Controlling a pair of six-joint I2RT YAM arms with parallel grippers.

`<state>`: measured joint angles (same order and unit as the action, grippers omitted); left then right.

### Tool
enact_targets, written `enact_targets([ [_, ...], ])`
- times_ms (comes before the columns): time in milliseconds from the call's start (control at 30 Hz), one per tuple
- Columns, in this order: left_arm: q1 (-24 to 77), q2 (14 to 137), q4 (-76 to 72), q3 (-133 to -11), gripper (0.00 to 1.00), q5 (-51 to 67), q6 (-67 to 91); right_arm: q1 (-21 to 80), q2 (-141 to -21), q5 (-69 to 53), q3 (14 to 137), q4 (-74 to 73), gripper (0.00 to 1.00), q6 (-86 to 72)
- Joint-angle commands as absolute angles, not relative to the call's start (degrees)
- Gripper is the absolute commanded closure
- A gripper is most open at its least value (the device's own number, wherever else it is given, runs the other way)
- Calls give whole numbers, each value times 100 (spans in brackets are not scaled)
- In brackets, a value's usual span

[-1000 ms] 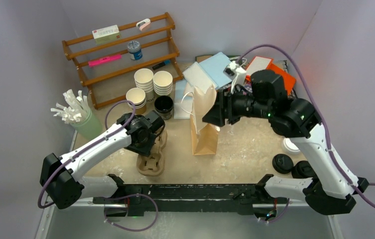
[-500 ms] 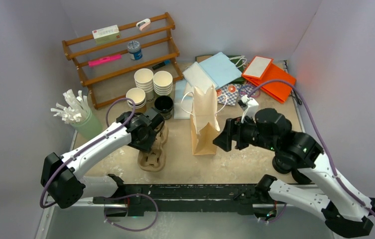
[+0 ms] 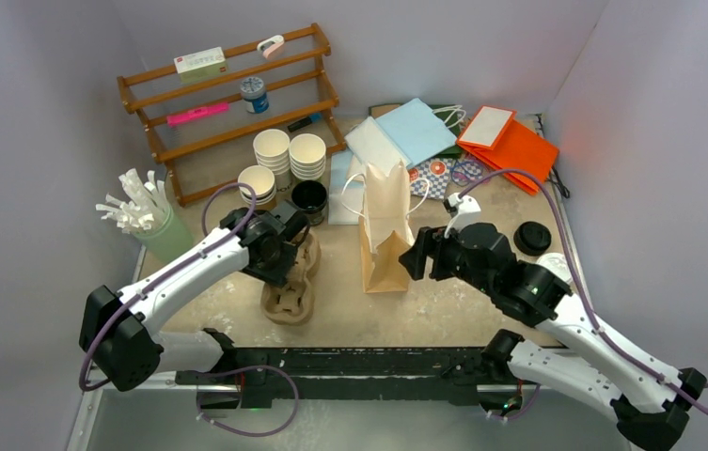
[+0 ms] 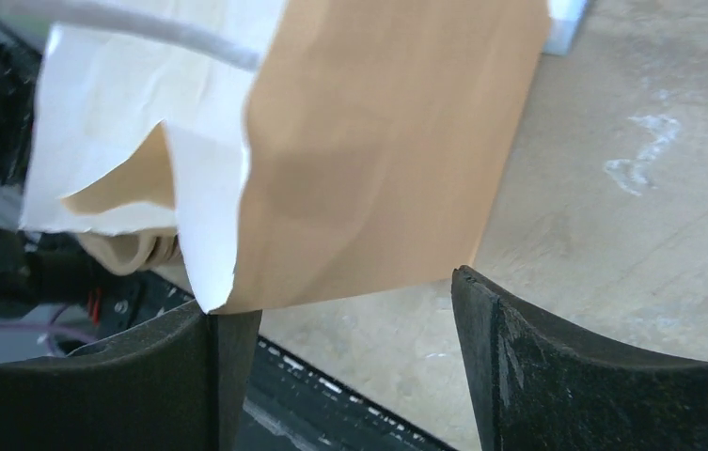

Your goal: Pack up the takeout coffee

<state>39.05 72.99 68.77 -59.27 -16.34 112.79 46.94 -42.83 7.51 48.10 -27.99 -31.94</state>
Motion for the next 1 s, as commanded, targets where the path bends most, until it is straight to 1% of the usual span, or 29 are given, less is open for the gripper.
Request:
enact_targets([
  [0, 3841, 7301, 6883, -6159, 59, -1486, 11139, 4725, -4280, 2079, 4763, -2658, 28, -3397],
  [67, 3824, 7331, 6865, -6190, 59, -1443, 11110, 4720, -4280, 2717, 4932, -2929, 33, -3466],
  [100, 3816, 7349, 6869, -6214, 59, -1434, 11090, 4719, -4292, 2961, 5052, -3015, 34, -3459],
  [300, 3790, 7407, 6855, -6231, 59, -1360, 11022, 4720, -4502, 3909, 5648, -3431, 35, -3402],
  [400, 3781, 7418, 6881, -6240, 58, -1328, 10996, 4719, -4692, 4070, 5902, -3791, 35, -3594],
  [500, 3772, 7397, 7023, -6278, 56, -1338, 11023, 4718, -4650, 3815, 6058, -3952, 29, -3609],
  [700, 3763, 7213, 7168, -6346, 53, -1331, 11049, 4720, -4032, 3245, 6335, -3893, 17, -3194],
  [767, 3762, 7148, 7184, -6318, 52, -1311, 11060, 4719, -4023, 2935, 6612, -3865, 15, -2860],
  [800, 3765, 7134, 7176, -6288, 52, -1297, 11062, 4724, -4092, 2825, 6791, -3823, 15, -2685],
  [867, 3765, 7115, 7128, -6204, 51, -1256, 11055, 4722, -4330, 2108, 7198, -3843, 18, -2498],
  [967, 3763, 7102, 7012, -6083, 51, -1198, 11031, 4724, -4744, 799, 7663, -3778, 29, -2428],
])
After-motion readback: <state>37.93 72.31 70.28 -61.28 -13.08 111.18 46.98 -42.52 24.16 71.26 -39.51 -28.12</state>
